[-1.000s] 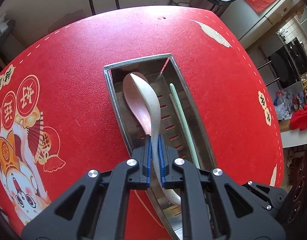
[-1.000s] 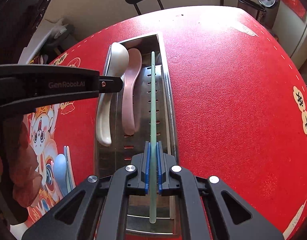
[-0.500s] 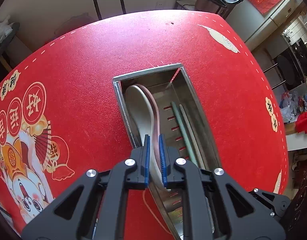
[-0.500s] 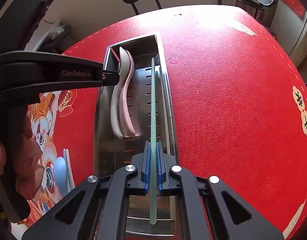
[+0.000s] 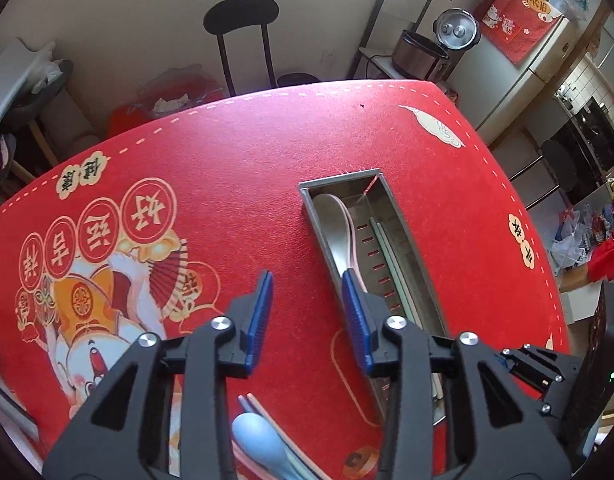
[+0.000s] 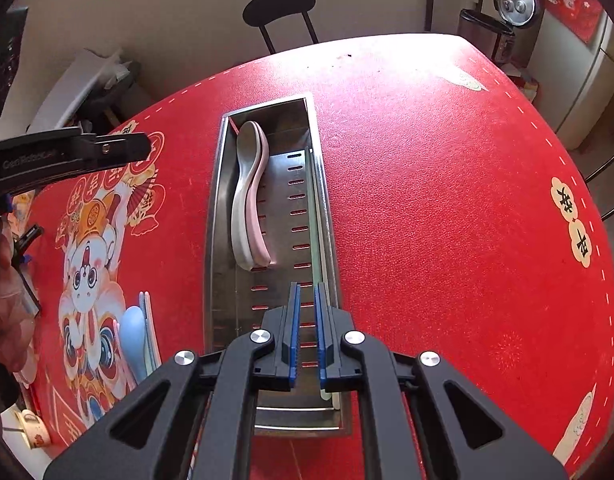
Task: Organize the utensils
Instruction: 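Open both tools and move them back to the loose utensils, then grasp the teal spoon with the left tool while the right tool grasps a white chopstick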
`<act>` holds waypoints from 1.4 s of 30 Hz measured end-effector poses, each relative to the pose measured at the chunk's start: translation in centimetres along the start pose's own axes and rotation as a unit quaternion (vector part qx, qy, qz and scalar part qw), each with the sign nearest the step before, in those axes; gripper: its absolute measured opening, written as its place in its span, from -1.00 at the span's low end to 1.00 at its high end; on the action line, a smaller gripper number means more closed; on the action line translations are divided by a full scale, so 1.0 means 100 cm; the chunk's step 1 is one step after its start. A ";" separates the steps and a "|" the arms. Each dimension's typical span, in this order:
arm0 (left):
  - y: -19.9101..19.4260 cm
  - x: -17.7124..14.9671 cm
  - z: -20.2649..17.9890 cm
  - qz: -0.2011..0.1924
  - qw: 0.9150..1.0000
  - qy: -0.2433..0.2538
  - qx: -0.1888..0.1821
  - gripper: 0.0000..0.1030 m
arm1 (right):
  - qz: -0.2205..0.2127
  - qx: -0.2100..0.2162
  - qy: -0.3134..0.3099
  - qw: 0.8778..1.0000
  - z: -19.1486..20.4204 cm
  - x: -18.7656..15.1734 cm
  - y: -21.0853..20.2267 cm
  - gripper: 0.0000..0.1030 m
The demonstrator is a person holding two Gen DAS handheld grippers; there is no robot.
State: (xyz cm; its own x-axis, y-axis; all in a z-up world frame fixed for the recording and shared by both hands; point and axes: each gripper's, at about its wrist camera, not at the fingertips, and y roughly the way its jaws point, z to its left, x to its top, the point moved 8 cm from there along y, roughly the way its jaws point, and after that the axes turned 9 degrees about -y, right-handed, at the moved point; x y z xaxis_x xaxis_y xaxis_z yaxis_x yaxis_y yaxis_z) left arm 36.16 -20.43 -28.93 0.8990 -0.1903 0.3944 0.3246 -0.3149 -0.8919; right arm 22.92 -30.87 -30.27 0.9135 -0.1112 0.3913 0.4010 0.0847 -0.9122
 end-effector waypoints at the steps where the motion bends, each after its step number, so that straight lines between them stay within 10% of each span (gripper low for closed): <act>1: -0.011 -0.003 0.008 -0.009 1.000 -0.001 0.000 -0.09 | -0.003 0.003 -0.002 1.000 0.003 -0.002 -0.004 -0.78; 8: -0.068 -0.048 0.053 -0.055 0.998 -0.016 -0.004 0.79 | -0.033 0.018 -0.037 0.999 0.028 -0.022 -0.025 -0.12; 15: -0.108 -0.111 0.097 -0.103 0.994 -0.048 -0.003 0.89 | -0.028 0.037 -0.064 0.997 0.057 -0.059 -0.027 0.37; 26: -0.099 -0.220 0.145 -0.093 0.989 -0.112 -0.002 0.88 | 0.004 0.064 -0.123 0.990 0.103 -0.104 -0.015 0.28; 36: -0.095 -0.247 0.161 -0.101 0.986 -0.133 0.009 0.88 | 0.067 0.060 -0.184 0.979 0.126 -0.127 0.008 -0.47; 42: -0.088 -0.251 0.156 -0.089 0.988 -0.128 -0.004 0.88 | 0.078 0.060 -0.205 0.974 0.137 -0.130 0.016 -0.55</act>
State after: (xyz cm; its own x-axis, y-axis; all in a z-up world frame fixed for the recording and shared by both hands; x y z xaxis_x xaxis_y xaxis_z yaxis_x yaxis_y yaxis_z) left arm 15.35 1.61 -34.40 0.8732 0.1106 0.4747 0.4827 -0.3305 -0.8110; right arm 12.65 -15.74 -35.11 0.9043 0.3152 0.2880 0.2385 0.1864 -0.9531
